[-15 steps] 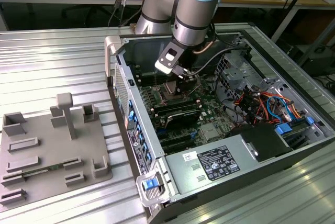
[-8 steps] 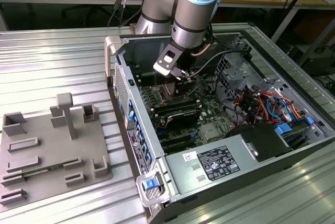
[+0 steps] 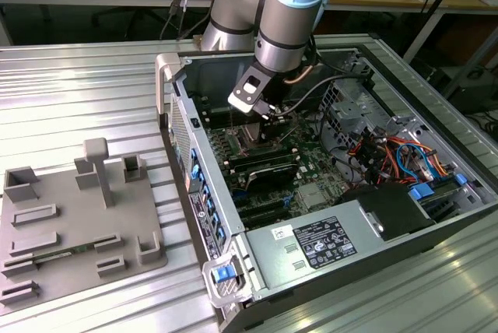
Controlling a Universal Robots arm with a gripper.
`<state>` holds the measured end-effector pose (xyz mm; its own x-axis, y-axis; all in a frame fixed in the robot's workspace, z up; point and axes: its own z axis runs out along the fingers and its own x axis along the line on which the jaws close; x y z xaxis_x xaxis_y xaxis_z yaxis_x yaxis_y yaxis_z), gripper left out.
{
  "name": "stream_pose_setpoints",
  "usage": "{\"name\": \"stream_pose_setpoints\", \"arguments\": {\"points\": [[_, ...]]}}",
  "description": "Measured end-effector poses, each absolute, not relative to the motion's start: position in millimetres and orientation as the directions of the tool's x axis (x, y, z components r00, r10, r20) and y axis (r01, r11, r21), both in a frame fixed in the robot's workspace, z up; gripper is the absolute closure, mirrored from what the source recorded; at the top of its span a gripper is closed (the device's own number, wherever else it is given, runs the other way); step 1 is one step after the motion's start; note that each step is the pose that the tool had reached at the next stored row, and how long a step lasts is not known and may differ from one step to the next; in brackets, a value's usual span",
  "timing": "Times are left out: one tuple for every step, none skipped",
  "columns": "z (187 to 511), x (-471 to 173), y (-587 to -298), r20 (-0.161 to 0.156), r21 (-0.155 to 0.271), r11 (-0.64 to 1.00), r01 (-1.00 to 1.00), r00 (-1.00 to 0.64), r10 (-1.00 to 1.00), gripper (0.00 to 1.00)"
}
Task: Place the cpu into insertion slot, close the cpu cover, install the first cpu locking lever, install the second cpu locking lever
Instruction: 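Place the cpu into insertion slot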
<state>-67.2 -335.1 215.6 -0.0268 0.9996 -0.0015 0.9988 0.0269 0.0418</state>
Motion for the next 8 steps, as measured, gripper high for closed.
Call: {"name": "stream_pose_setpoints", "arguments": {"points": [[215.1,-67.1,-335.1,-0.001,0.042,0.027,0.999,-0.027,1.0,0.45],[214.7,-67.1,-335.1,-0.001,0.042,0.027,0.999,-0.027,1.0,0.45],[214.4,-67.2,-335.2,-0.002,0.042,0.027,0.999,-0.027,1.0,0.45],[214.0,-67.2,-335.1,-0.002,0.042,0.027,0.999,-0.027,1.0,0.45],[213.5,-67.2,-335.1,-0.002,0.042,0.027,0.999,-0.027,1.0,0.45],[212.2,-67.2,-335.1,-0.002,0.042,0.027,0.999,-0.027,1.0,0.45],[211.3,-67.2,-335.1,-0.001,0.042,0.027,0.999,-0.027,1.0,0.45],[210.9,-67.2,-335.1,-0.002,0.041,0.027,0.999,-0.027,1.0,0.45]]}}
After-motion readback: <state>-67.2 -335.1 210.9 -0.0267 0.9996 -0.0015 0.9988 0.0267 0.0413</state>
